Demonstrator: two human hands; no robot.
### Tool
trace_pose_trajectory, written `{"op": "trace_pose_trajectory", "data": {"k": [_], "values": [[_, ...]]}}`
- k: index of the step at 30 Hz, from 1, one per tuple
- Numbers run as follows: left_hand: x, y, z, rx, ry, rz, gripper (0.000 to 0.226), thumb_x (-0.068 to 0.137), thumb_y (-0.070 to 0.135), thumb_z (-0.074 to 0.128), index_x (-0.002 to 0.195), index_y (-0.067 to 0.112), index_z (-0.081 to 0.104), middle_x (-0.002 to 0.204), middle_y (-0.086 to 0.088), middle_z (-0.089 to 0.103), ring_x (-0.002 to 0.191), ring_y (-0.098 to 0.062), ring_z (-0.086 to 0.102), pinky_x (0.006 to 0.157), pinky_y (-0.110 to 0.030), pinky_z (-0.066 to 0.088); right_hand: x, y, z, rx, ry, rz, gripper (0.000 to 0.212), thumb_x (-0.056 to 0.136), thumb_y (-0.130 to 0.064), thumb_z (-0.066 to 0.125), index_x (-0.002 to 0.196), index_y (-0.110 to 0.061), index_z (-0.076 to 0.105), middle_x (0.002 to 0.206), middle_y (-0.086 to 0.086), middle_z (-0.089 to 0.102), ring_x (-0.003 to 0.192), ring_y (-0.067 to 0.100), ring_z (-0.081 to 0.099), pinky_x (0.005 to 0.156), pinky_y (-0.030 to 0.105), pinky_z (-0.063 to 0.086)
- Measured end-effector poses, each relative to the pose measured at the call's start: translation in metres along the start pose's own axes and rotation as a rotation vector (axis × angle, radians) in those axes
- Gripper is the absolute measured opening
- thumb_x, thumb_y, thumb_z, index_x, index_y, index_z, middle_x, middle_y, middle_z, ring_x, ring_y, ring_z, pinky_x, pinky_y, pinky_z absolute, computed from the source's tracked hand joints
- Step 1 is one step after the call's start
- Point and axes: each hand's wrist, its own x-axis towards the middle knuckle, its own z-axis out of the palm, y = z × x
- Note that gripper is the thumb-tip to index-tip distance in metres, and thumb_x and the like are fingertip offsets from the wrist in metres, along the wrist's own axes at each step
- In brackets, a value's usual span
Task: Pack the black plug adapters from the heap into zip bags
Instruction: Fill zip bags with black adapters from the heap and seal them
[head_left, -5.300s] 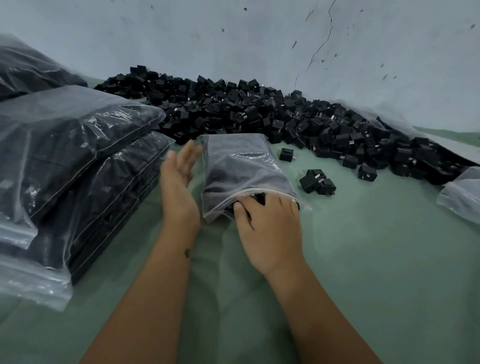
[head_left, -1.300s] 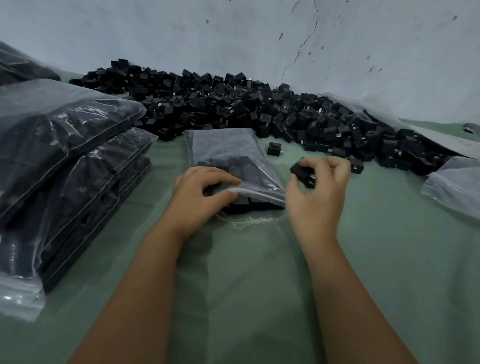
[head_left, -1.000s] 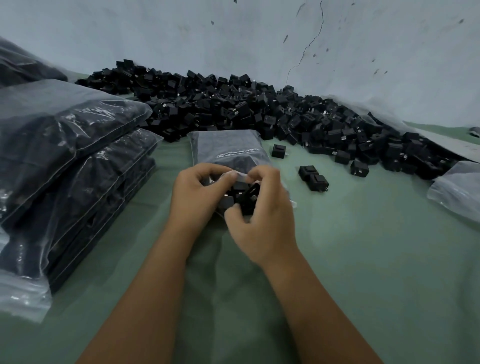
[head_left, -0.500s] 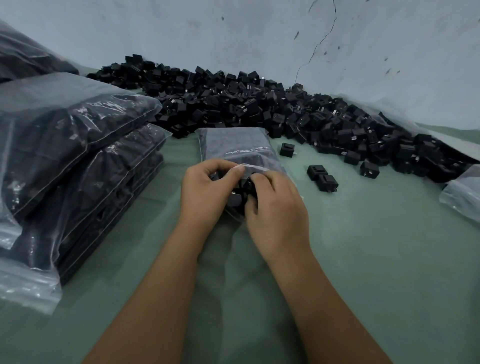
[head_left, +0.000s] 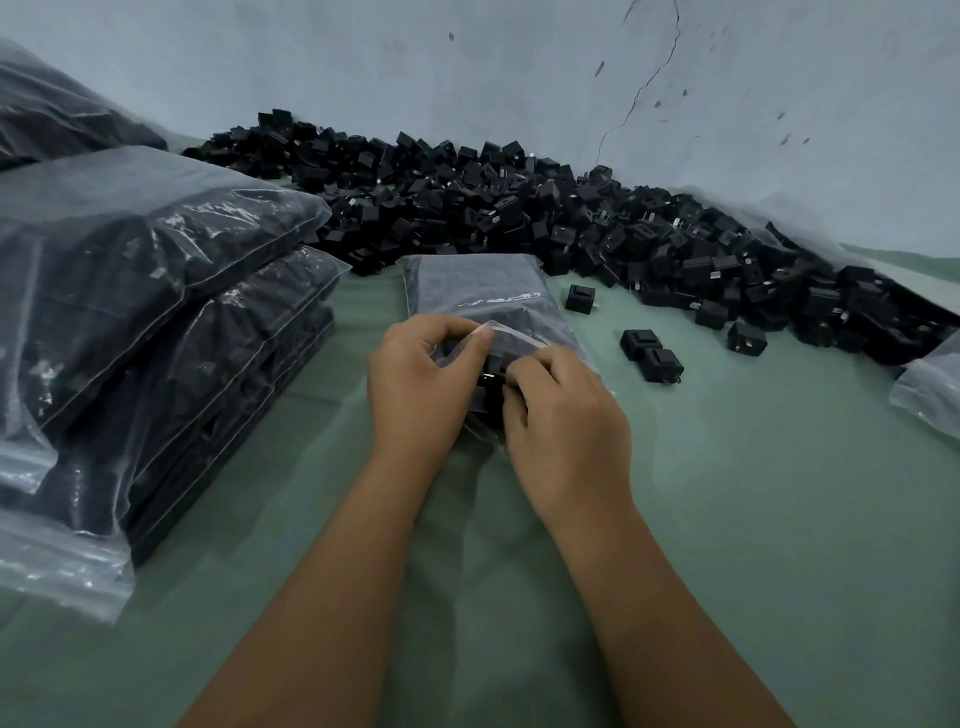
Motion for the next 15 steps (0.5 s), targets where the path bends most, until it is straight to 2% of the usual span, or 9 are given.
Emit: {"op": "trace_pose_trajectory", "data": {"k": [2, 5, 7, 10, 13, 15], "values": [[-0.0021, 0.0010, -0.0001, 0.028, 0.012, 0.066, 0.004, 0.087, 0.024, 0.072, 0.088, 0.022, 0.075, 0.086, 0.010, 0.072, 0.092, -0.014, 0.066, 0.083, -0.041, 0.053, -0.0016, 0.0003, -0.0002, 0.008, -0.003, -0.004, 0.006, 0.081, -0.018, 0.065, 0.082, -0.014, 0.069, 0.085, 0.001, 0.062, 0.070, 0.022, 0.058, 0.055, 0.025, 0.042], [-0.0048, 0.0026, -0.0008, 0.082, 0.028, 0.171, 0.006, 0.088, 0.024, 0.069, 0.089, 0.025, 0.075, 0.086, 0.013, 0.071, 0.091, -0.011, 0.064, 0.082, -0.037, 0.051, -0.0020, -0.0040, -0.0031, 0.049, -0.027, 0.036, 0.024, 0.080, -0.033, 0.048, 0.081, -0.022, 0.069, 0.085, -0.003, 0.061, 0.072, 0.018, 0.055, 0.057, 0.023, 0.037], [-0.0058, 0.0041, -0.0011, 0.110, 0.046, 0.231, 0.008, 0.088, 0.025, 0.068, 0.090, 0.025, 0.076, 0.086, 0.014, 0.071, 0.090, -0.010, 0.063, 0.081, -0.034, 0.050, -0.0011, -0.0066, -0.0045, 0.052, -0.061, 0.068, 0.027, 0.076, -0.035, 0.044, 0.080, -0.024, 0.068, 0.077, -0.004, 0.057, 0.070, 0.017, 0.051, 0.059, 0.024, 0.034], [-0.0060, 0.0051, -0.0015, 0.144, 0.071, 0.318, 0.008, 0.088, 0.023, 0.069, 0.091, 0.022, 0.076, 0.086, 0.014, 0.071, 0.087, -0.011, 0.063, 0.079, -0.029, 0.049, -0.0011, -0.0083, -0.0053, 0.065, -0.121, 0.081, 0.029, 0.074, -0.037, 0.041, 0.083, -0.025, 0.066, 0.076, -0.005, 0.056, 0.073, 0.016, 0.051, 0.070, 0.028, 0.038], [-0.0062, 0.0056, -0.0020, 0.157, 0.088, 0.373, 0.008, 0.088, 0.020, 0.070, 0.092, 0.019, 0.076, 0.086, 0.011, 0.071, 0.085, -0.012, 0.063, 0.078, -0.029, 0.050, -0.0009, -0.0068, -0.0040, 0.043, -0.179, 0.080, 0.033, 0.079, -0.037, 0.039, 0.091, -0.026, 0.067, 0.089, -0.004, 0.059, 0.086, 0.016, 0.052, 0.086, 0.031, 0.039], [-0.0069, 0.0058, -0.0019, 0.158, 0.094, 0.398, 0.008, 0.087, 0.020, 0.070, 0.092, 0.017, 0.076, 0.086, 0.010, 0.071, 0.085, -0.012, 0.064, 0.078, -0.031, 0.051, -0.0003, -0.0034, -0.0012, -0.021, -0.246, 0.082, 0.039, 0.087, -0.036, 0.038, 0.115, -0.031, 0.064, 0.109, -0.002, 0.059, 0.104, 0.019, 0.050, 0.097, 0.031, 0.036]]}}
